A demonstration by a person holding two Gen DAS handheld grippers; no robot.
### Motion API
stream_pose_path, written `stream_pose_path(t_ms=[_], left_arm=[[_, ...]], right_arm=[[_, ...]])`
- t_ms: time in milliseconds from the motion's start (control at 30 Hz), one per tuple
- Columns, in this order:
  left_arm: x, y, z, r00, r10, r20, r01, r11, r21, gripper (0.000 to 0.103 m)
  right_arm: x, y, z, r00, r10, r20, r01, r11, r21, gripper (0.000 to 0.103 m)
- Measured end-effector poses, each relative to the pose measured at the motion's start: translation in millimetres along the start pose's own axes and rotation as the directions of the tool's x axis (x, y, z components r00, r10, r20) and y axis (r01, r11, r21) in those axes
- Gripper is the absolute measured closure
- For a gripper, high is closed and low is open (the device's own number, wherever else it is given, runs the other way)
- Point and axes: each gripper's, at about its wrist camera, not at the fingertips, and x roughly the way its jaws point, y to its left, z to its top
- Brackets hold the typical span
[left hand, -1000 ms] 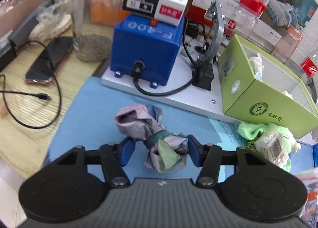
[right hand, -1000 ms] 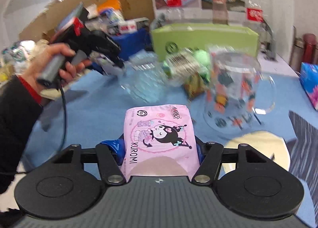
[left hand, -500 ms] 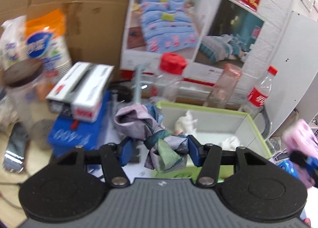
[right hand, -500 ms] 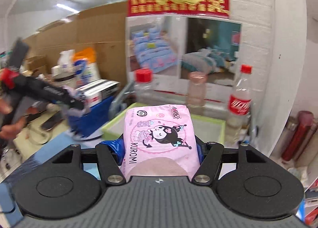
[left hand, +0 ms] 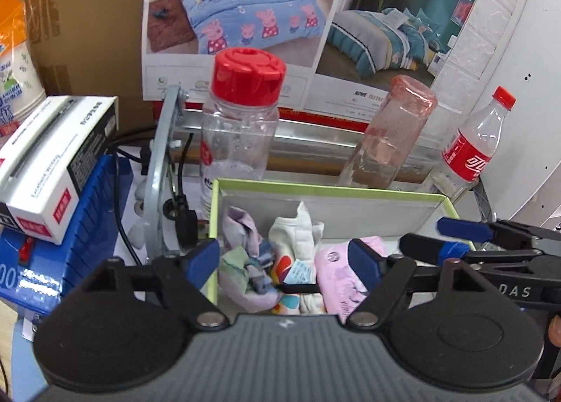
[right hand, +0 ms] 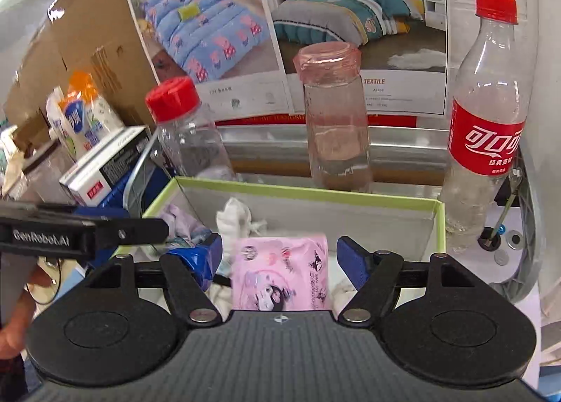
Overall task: Organize soft objects
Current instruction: 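Drop the cloth and pink pack into the lime-green box, opening both grippers, then grasp the cotton swab bag with the left gripper and lift it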
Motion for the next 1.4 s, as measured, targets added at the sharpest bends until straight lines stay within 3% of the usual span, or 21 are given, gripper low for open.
stream_pose_path(t_ms=[300, 600, 833, 967, 1100, 1200, 1300, 1367, 1400], left_arm=[[-43.6, 6.9, -28.3, 0.998, 0.044, 0.048, -0.046, 0.999, 0.028, 0.012], [-103.9, 15.6, -91.7, 0.996, 0.061, 0.065, -0.062, 0.998, 0.025, 0.012], [-120.1, 20.4, -138.9, 0.998, 0.063, 0.022, -0.063, 0.998, -0.002, 0.012], [-119.3, 21.5, -146.4, 0.998, 0.057, -0.004, -0.057, 0.998, -0.022, 0.012], [-126.0, 23.7, -147.5, 0.997, 0.077, 0.013, -0.077, 0.997, -0.016, 0.012], [-127.7, 31.3, -145.0, 0.995, 0.097, 0.019, -0.096, 0.995, -0.025, 0.012], [-124.0, 40.0, -140.7, 0.993, 0.114, 0.01, -0.114, 0.993, -0.037, 0.012], [-120.9, 42.7, -137.3, 0.993, 0.117, 0.004, -0.117, 0.992, -0.041, 0.012], [-119.0, 42.2, -135.4, 0.994, 0.113, 0.002, -0.113, 0.993, -0.037, 0.012]], right_arm=[[-47.6, 5.3, -10.8, 0.996, -0.064, 0.059, 0.066, 0.997, -0.031, 0.041], [-126.7, 39.9, -73.6, 0.973, -0.209, 0.096, 0.21, 0.978, -0.007, 0.041], [-163.1, 58.8, -129.3, 0.966, -0.235, 0.11, 0.238, 0.971, -0.017, 0.041], [-151.6, 73.3, -127.9, 0.982, -0.178, 0.068, 0.182, 0.981, -0.063, 0.041], [-111.9, 97.0, -120.1, 0.987, -0.157, -0.031, 0.147, 0.967, -0.209, 0.041], [-82.6, 93.8, -114.7, 0.975, -0.19, -0.118, 0.155, 0.953, -0.26, 0.041], [-76.1, 71.8, -108.2, 0.958, -0.243, -0.154, 0.203, 0.95, -0.239, 0.041], [-83.3, 48.1, -104.8, 0.943, -0.296, -0.151, 0.265, 0.944, -0.194, 0.041], [-90.5, 33.1, -105.7, 0.925, -0.355, -0.137, 0.332, 0.928, -0.166, 0.041]])
